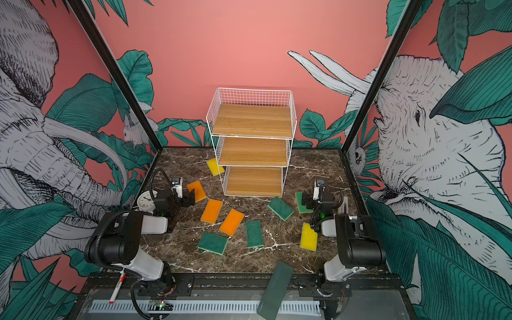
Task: Arrange cleaning sponges on a shelf
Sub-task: Rotate the cleaning sponge at the bottom-right of the table.
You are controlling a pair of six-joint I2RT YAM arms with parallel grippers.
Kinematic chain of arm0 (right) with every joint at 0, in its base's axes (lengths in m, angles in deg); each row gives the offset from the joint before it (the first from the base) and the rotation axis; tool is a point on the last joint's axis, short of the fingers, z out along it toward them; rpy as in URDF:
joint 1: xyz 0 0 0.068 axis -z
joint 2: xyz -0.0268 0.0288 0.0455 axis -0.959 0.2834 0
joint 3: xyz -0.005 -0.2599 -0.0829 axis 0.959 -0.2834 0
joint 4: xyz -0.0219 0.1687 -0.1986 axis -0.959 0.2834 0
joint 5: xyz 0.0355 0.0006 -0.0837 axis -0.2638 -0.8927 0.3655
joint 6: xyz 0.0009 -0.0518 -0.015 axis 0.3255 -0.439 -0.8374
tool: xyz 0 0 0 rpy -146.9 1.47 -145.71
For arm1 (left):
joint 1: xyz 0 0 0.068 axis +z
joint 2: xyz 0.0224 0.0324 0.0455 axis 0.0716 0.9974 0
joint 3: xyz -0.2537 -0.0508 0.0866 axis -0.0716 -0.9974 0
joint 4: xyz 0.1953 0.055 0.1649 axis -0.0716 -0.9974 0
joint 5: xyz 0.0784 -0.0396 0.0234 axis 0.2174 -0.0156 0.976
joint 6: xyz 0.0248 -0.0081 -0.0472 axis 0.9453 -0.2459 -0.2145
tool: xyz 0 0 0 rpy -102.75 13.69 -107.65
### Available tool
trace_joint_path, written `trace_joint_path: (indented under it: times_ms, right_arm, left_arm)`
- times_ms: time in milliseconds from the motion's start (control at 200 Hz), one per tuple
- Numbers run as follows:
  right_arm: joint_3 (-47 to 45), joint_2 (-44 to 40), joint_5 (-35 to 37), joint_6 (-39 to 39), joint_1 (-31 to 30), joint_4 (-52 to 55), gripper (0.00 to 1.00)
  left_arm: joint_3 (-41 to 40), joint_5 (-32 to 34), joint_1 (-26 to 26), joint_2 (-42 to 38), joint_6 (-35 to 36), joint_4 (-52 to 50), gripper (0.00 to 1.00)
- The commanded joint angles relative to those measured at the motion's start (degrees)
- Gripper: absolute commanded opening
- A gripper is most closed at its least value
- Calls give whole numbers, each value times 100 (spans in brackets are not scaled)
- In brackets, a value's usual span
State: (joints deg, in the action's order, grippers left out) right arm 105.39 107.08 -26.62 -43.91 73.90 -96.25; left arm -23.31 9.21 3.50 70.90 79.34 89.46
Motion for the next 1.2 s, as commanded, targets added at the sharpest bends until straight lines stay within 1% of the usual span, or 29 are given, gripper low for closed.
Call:
trace_joint_path:
  times_ms: [0, 110, 145, 225, 315, 470, 560, 610, 700, 775, 860, 915, 1000, 1040, 1080, 1195]
  right_arm:
    - [98, -8, -39, -73, -36, -161, 99]
    - [-16, -39, -146, -102, -36, -380, 99]
    - [-77, -97, -119, -89, -35, -445, 99]
    - [-179, -362, 14, -56, -36, -423, 99]
    - [-129, -762, 114, -24, -38, 55, 99]
    - [54, -1579, 359, 82, -129, 1130, 99]
    - [95, -1989, 399, 306, -178, 1585, 99]
    - [124, -2177, 587, 444, -247, 1874, 99]
    - [335, -2533, 774, 731, -353, 2766, 99]
    - [590, -2770, 930, 935, -483, 3746, 98]
    - [843, -3058, 1213, 1316, -704, 4953, 98]
    - [868, -3235, 1281, 1546, -840, 5436, 97]
    - [908, -3525, 1664, 1883, -1123, 6200, 97]
    - [942, -3640, 1939, 2191, -1243, 6599, 96]
    - [1053, -3718, 2168, 2593, -1290, 7215, 96]
    - [1271, -3869, 2048, 3235, -1473, 8359, 94]
  left_arm:
    - [69, -34, -12, -104, 54, 0, 100]
    - [71, -6, -18, -114, 50, 34, 100]
    - [97, 114, -19, -148, 22, 9, 100]
    - [163, 172, -16, -342, -24, -294, 100]
    - [244, 115, -16, -733, -21, -792, 100]
    - [591, 284, -13, -1550, -307, -2234, 100]
    - [684, 414, -14, -1980, -517, -2736, 100]
    - [700, 503, -28, -2226, -638, -2923, 100]
    - [666, 571, -28, -2603, -764, -3140, 99]
    - [700, 547, -27, -2825, -863, -3409, 97]
    - [811, 460, -29, -3052, -1093, -3874, 94]
    - [817, 396, -28, -3233, -1304, -4036, 93]
    - [803, 266, -19, -3455, -1807, -4235, 93]
    - [885, 120, -24, -3497, -1938, -4449, 93]
    - [992, -6, -28, -3513, -2076, -4678, 93]
    - [1050, -154, -32, -3734, -2310, -5069, 92]
